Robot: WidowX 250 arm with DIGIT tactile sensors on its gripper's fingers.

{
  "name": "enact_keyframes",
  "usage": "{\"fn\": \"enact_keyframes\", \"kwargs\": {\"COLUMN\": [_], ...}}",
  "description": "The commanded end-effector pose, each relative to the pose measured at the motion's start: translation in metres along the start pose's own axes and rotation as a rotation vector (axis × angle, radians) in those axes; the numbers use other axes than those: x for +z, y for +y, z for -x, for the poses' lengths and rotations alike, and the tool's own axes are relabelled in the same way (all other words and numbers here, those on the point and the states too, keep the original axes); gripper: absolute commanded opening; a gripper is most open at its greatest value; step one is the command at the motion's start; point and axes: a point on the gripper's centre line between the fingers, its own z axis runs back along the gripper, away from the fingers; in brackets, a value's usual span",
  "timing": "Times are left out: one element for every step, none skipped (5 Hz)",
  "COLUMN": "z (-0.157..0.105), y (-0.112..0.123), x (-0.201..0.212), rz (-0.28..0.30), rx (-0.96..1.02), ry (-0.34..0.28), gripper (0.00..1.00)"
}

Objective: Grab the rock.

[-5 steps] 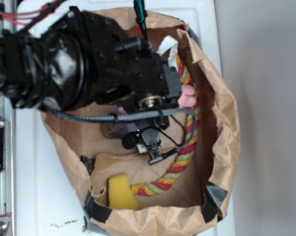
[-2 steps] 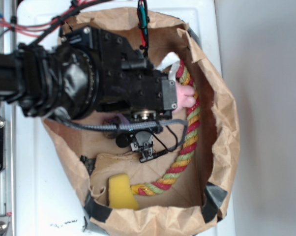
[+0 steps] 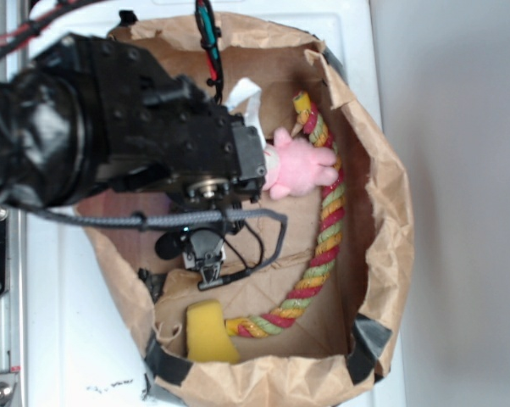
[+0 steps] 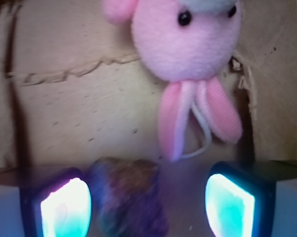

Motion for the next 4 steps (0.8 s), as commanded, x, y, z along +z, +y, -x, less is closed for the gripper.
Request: {"fn": "enact_keyframes", "kwargs": {"z": [0.002, 0.004, 0.002, -0.003], "y": [0.017, 0.019, 0.014, 0.010], "x": [0.042, 0.041, 0.035, 0.018], "rz": [0.070, 0.071, 0.067, 0.041], "rx": [0.018, 0.012, 0.011, 0.017], "ry": [-0.052, -0.057, -0.055, -0.047], "gripper": [1.00, 1.00, 1.00, 1.00]}}
